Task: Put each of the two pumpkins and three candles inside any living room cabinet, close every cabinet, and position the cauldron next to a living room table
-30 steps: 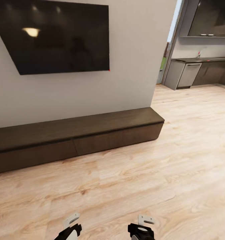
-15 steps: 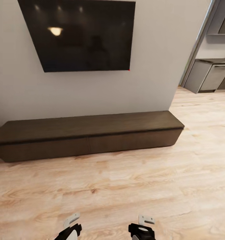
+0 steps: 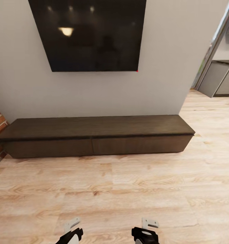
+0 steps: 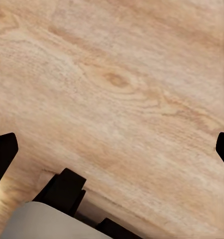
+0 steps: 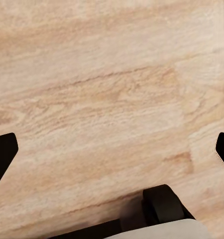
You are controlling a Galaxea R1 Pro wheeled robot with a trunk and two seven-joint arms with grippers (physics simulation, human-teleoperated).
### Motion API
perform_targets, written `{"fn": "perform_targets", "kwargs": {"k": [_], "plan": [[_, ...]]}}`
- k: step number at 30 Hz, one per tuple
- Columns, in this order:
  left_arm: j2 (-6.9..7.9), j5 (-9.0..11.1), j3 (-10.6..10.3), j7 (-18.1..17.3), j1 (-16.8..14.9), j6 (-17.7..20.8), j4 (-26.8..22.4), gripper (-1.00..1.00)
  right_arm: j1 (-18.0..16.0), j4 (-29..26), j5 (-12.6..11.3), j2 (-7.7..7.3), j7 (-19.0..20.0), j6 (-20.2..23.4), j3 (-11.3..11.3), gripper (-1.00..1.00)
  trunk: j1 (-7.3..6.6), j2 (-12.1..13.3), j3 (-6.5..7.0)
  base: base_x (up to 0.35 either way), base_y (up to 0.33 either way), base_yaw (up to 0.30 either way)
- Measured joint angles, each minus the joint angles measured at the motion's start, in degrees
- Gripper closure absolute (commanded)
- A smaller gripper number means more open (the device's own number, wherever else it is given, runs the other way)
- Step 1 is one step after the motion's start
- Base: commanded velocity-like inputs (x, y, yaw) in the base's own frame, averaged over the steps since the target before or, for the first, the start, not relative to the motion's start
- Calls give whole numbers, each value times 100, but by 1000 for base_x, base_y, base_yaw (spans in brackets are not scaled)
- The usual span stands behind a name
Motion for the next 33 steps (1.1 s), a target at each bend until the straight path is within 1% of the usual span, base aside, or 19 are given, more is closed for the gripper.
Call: {"fn": "perform_targets", "kwargs": {"k": [5,13,18,23,25,26,27,28,30,32,33], "plan": [[-6,2,0,0,0,-54,6,-100,0,0,0,-8,0,0,-3,-100,-1,0,0,53,-137,0],[-1,-4,0,2,0,-118,87,-100,0,0,0,-9,2,0,-7,-100,-2,0,0,202,-45,0],[29,2,-11,-6,0,-95,87,-100,0,0,-2,-14,1,-14,-8,-100,-1,0,0,158,-60,0],[35,0,1,1,0,-64,60,-100,0,0,-11,-24,2,-276,-8,-100,-1,0,0,128,-86,0],[39,-2,16,7,0,11,-9,-100,0,-5,-20,-70,2,-354,-8,-100,0,0,0,29,-17,0],[41,-4,21,9,0,137,-95,-100,0,-14,-25,-114,4,-395,-8,-100,0,0,0,14,-8,0],[47,-8,24,9,0,355,-243,-100,0,-24,-32,-163,7,-429,-11,-100,0,0,0,9,-5,0],[54,-15,32,14,0,665,-469,-100,0,-33,-43,-211,9,-460,-16,-100,0,0,0,6,-3,0],[104,-4,63,24,-1,1506,-1171,-100,0,-47,-65,-306,34,-543,-21,-100,0,0,1,3,-2,0],[234,3,176,33,-1,2502,-2068,-100,0,-53,-80,-407,172,-667,-34,-100,0,0,1,1,-1,0],[267,9,228,36,0,2749,-2295,-100,0,-52,-76,-434,232,-701,-43,-100,0,0,1,0,0,0]]}}
